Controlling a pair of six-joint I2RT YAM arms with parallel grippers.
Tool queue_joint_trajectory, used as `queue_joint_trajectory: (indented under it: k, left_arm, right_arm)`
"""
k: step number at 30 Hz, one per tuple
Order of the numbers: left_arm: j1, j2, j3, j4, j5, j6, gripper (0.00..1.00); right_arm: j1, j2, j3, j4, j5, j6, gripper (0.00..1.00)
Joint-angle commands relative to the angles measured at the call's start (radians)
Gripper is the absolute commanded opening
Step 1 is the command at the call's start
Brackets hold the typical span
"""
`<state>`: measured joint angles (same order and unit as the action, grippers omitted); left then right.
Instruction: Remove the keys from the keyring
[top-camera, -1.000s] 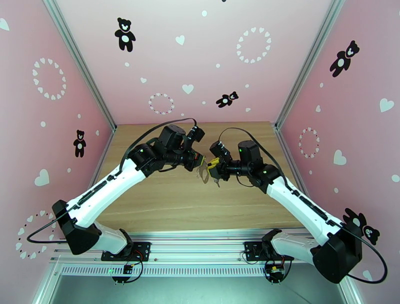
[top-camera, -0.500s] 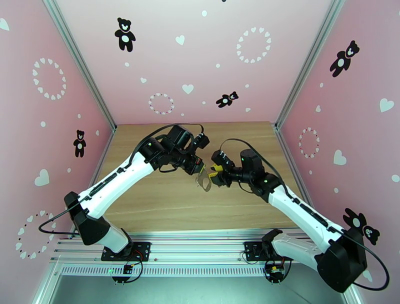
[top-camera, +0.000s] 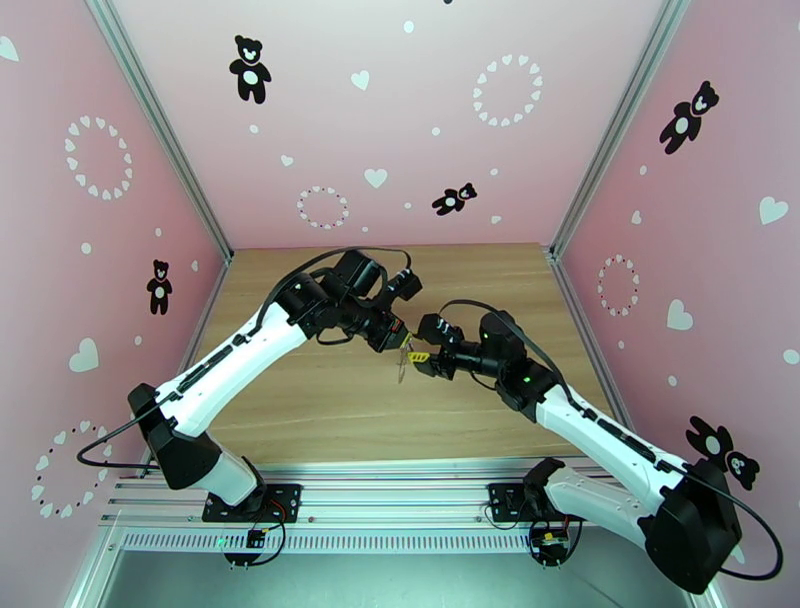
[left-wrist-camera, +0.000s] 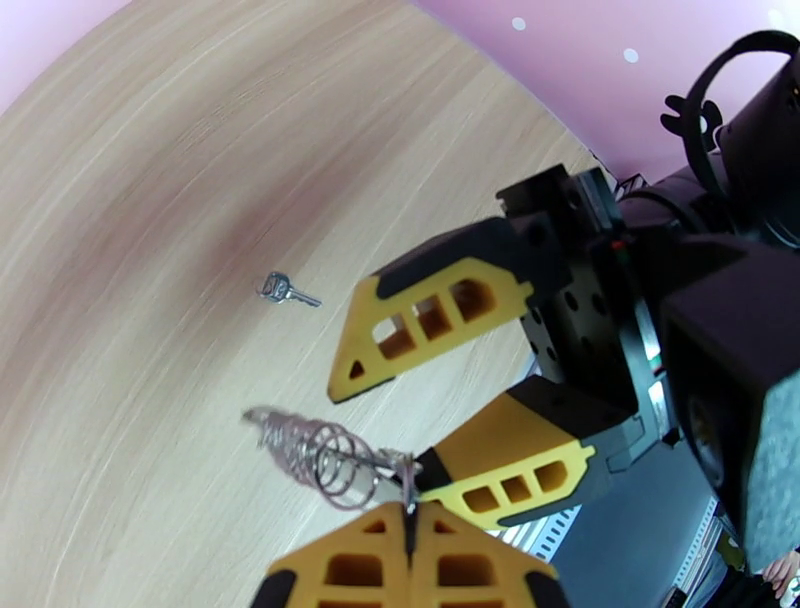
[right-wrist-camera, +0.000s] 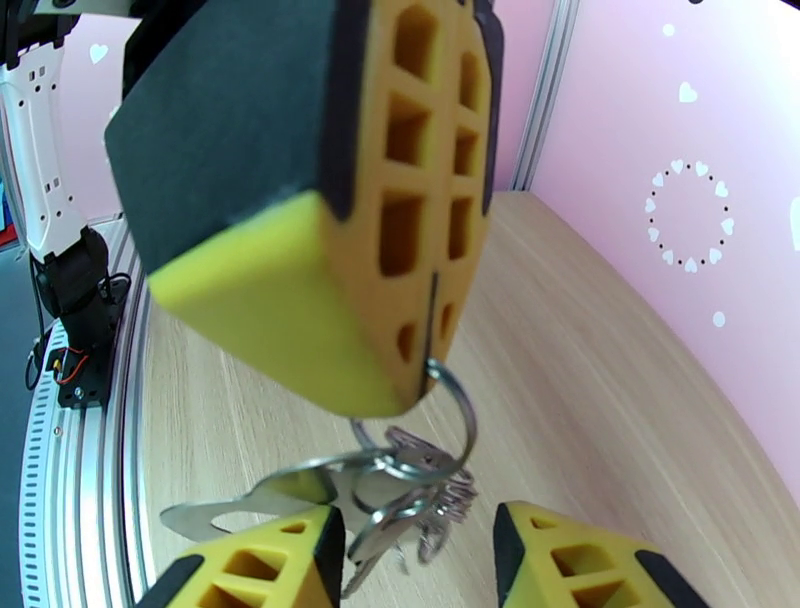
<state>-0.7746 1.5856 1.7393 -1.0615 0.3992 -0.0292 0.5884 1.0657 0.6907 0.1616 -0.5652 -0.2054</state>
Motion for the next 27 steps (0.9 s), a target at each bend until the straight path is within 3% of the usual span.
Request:
queue_joint_trajectory:
  k: [1,11,18,22,27]
  left_arm:
    - [0.005,0.021,0.042,-0.012,0.031,0.026,0.00]
    - [0.005,0.037,0.071,-0.038,0.038,0.031,0.00]
    - [0.005,0.047,0.083,-0.062,0.022,0.035,0.00]
    - [0.005,0.051,0.089,-0.079,0.026,0.039,0.00]
    - [0.005,0.070,0.099,-0.102,0.038,0.048,0.00]
  right_arm:
    - [0.011,-0.008,-0.012,0.053,0.050,-0.013,0.41]
    - [0.011,-0.006,0.008,0.049,0.092,-0.025,0.23]
    - [0.011,-0.025,0.022,0.018,0.205,-0.021,0.10]
    - [0.011,-0.040,0.033,0.018,0.278,-0.024,0.08]
    - [0.013,-0.054,0.066,0.019,0.245,-0.035,0.08]
